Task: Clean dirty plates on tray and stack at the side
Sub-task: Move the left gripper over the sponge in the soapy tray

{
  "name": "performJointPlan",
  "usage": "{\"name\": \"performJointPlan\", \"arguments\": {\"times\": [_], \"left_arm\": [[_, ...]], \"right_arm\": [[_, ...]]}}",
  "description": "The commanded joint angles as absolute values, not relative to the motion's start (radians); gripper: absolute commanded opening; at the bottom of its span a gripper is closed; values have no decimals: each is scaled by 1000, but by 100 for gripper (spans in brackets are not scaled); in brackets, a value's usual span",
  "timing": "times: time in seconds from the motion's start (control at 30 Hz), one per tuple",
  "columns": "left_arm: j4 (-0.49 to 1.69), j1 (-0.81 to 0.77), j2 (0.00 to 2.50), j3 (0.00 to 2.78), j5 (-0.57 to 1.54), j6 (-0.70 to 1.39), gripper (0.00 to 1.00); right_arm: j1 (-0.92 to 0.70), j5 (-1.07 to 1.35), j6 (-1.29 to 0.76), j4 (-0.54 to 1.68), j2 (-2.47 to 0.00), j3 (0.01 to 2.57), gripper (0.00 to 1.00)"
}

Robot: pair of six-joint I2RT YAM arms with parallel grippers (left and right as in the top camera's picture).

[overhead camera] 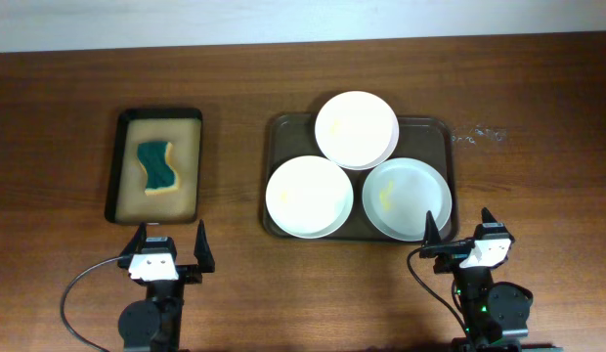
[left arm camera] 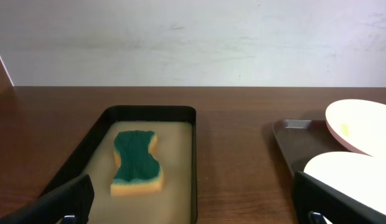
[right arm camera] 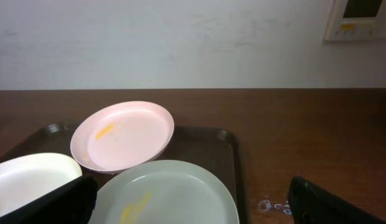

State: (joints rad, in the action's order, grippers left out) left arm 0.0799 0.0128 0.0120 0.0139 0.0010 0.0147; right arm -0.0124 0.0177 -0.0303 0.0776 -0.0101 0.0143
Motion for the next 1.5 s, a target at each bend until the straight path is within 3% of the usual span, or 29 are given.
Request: {"name": "performJointPlan", "arguments": {"times": [0.0,1.23,1.37,1.47], "left_arm": [[83,15,6,9,12,-5,99],[60,16,6,9,21,3,99],[-19,9,6,9,646,331,99],[-228,9,6,9,776,395,99]], "right_arm": [[-6,6,-41,79,-3,6,98],[-6,6,-41,79,-4,6,98],[-6,6,-41,79,-4,6,98],[-6,6,-41,79,-4,6,99]]}}
